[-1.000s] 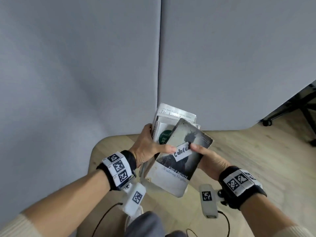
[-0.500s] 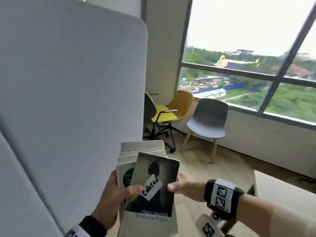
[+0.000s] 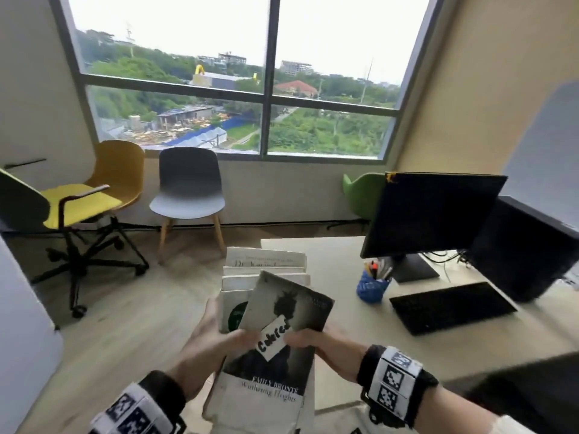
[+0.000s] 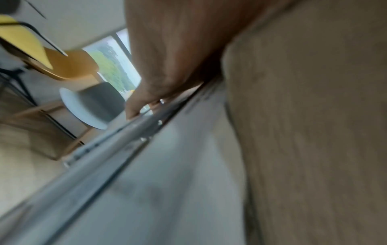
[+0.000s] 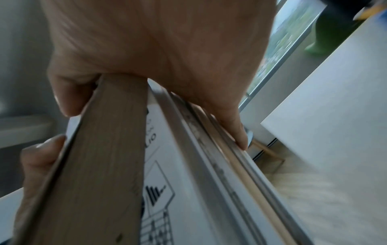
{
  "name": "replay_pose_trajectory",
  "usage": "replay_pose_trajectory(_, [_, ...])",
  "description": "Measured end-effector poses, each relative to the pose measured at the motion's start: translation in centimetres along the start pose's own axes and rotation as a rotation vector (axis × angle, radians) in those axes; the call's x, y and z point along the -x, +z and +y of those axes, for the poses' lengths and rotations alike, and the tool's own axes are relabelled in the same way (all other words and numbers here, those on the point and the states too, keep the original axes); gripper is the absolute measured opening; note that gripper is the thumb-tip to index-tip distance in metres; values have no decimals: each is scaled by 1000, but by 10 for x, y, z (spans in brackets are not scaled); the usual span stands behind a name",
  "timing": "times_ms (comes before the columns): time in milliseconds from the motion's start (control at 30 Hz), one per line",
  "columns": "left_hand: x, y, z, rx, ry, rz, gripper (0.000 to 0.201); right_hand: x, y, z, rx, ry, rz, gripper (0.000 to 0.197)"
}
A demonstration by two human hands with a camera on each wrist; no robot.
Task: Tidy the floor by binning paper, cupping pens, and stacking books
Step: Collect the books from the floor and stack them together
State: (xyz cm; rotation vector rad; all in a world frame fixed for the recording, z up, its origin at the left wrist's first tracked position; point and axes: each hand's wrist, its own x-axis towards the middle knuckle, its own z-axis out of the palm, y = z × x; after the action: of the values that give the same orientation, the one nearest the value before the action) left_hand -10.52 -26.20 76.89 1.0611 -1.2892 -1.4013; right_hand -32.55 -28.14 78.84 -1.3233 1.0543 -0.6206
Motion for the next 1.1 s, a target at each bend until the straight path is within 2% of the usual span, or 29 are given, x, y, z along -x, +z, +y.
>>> replay_pose_trajectory(133, [-62,82,-18,-38,-25,-204,99,37,-94,29,134,16,144,36])
replay_pose_trajectory(167, [-76,103,-25,-53,-18,-244,98,44,-118,38,191,4,177,46])
replay_pose_trajectory(200, [-90,121,-33,-65,-8,-267,96,48,-140,46,238,-18,213,65])
replay_pose_trajectory(267, [-112,154,-48,-90,-33,-257,97,52,-183,62,367,-47,280,111])
replay_pose_trajectory(300, [-123,168,-56,-111,-40,-243,99,52,-203,69,445,-80,267,125])
replay_pose_trajectory(333, [-132,183,-64,-150,-44,-225,100,50,-224,75,469,-95,250,126])
replay_pose_trajectory(400, [-145,207,-80,-252,-30,-189,102,44,-257,81,467,-115,197,114])
replay_pose_trajectory(500, [-155,232,-93,-366,-45,-98,99,31,-293,97,551,-165,154,139])
replay_pose_trajectory(533, [-157,237,-98,-429,-63,-72,100,27,-299,98,559,-158,129,140])
replay_pose_trajectory(633, [-164,242,-112,-415,-25,-43,104,9,-316,115,583,-143,69,140])
replay_pose_trajectory(700, [-175,245,-118,-482,-17,-43,122,-5,-327,127,576,-111,11,150])
replay_pose_trajectory(800, [-183,259,-130,-542,-138,-60,151,-18,-340,139,618,-46,-95,141])
replay_pose_trajectory(867, [-185,261,-143,-441,-107,-57,150,-19,-343,145,658,-14,-101,134])
replay_pose_trajectory(967, [-185,257,-164,-647,12,-9,147,-21,-343,152,640,12,-57,125])
replay_pose_trajectory(1100, [-187,254,-168,-614,-17,4,156,-23,-342,150,715,73,-47,113])
